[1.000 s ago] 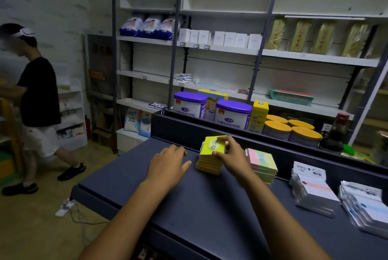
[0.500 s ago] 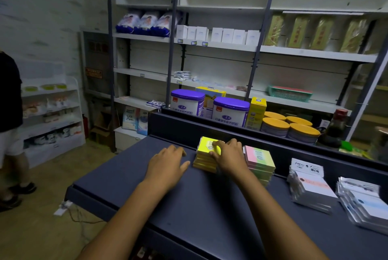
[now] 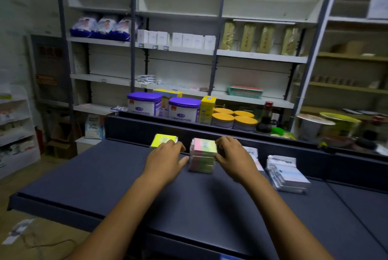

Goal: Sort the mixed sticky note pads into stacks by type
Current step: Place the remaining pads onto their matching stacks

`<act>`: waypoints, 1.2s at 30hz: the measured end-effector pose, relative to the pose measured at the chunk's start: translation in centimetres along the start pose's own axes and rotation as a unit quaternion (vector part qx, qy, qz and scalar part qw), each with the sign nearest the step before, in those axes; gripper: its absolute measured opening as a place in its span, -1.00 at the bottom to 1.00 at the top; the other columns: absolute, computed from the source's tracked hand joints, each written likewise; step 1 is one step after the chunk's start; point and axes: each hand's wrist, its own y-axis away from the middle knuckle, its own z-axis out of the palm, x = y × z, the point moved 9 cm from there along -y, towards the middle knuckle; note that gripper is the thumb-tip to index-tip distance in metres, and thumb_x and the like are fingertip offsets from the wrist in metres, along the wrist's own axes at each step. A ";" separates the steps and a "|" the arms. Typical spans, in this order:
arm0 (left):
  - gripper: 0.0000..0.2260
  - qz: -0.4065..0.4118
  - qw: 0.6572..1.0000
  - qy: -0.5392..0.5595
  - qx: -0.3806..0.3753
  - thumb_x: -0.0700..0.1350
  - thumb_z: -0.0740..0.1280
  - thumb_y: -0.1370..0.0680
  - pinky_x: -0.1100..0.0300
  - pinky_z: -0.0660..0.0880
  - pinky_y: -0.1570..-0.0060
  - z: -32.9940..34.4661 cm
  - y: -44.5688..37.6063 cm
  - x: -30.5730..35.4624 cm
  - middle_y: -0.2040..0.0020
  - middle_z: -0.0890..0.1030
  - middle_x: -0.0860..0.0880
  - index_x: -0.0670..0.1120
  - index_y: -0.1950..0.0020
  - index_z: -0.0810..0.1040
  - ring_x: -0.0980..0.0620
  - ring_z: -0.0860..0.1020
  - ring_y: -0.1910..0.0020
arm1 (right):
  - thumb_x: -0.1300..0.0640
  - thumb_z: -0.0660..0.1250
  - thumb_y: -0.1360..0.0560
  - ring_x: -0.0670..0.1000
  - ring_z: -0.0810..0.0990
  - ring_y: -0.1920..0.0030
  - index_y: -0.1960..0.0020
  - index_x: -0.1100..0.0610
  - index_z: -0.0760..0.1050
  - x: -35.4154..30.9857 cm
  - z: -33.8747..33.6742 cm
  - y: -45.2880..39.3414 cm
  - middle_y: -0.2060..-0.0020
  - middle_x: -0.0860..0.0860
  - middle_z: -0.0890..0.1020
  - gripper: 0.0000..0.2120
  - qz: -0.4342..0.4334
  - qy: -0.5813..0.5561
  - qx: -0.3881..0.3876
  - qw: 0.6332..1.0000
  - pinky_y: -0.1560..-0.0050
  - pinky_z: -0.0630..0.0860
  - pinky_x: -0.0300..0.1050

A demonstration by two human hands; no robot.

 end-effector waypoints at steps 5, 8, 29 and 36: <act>-0.71 0.044 0.999 -0.007 -0.011 0.15 0.23 -0.59 -0.04 0.38 -0.26 1.0 1.0 9.2 -0.18 0.54 0.03 0.05 -0.24 0.48 -0.02 0.50 -0.22 | -0.06 0.29 -0.58 0.05 0.45 -0.27 -0.33 0.06 0.39 6.9 -4.3 5.8 -0.22 0.00 0.49 -0.62 0.040 0.036 -0.031 0.998 -0.16 0.47 -0.01; -0.70 0.073 0.997 0.016 -0.026 0.15 0.24 -0.59 0.03 0.46 -0.08 1.8 2.2 15.1 -0.20 0.53 0.02 0.06 -0.25 0.48 -0.03 0.50 -0.21 | -0.11 0.29 -0.56 0.06 0.47 -0.27 -0.32 0.04 0.39 11.2 -7.3 9.9 -0.25 -0.01 0.49 -0.60 0.076 0.045 -0.038 0.995 -0.15 0.48 -0.01; -0.66 0.251 0.958 0.098 -0.097 0.17 0.19 -0.62 0.04 0.53 -0.09 8.1 11.3 49.6 -0.26 0.50 0.05 0.05 -0.32 0.44 0.01 0.48 -0.22 | -0.18 0.26 -0.58 0.03 0.46 -0.30 -0.38 0.04 0.34 35.2 -24.2 35.6 -0.31 -0.01 0.45 -0.53 0.285 0.074 -0.024 0.955 -0.22 0.50 0.04; -0.66 0.271 0.949 0.112 -0.116 0.17 0.19 -0.62 0.08 0.52 -0.06 12.6 9.1 55.1 -0.25 0.50 0.05 0.05 -0.33 0.43 0.02 0.49 -0.19 | -0.17 0.26 -0.58 0.02 0.45 -0.31 -0.37 0.04 0.33 41.8 -24.5 37.1 -0.31 -0.01 0.45 -0.54 0.315 0.074 -0.023 0.946 -0.23 0.49 0.02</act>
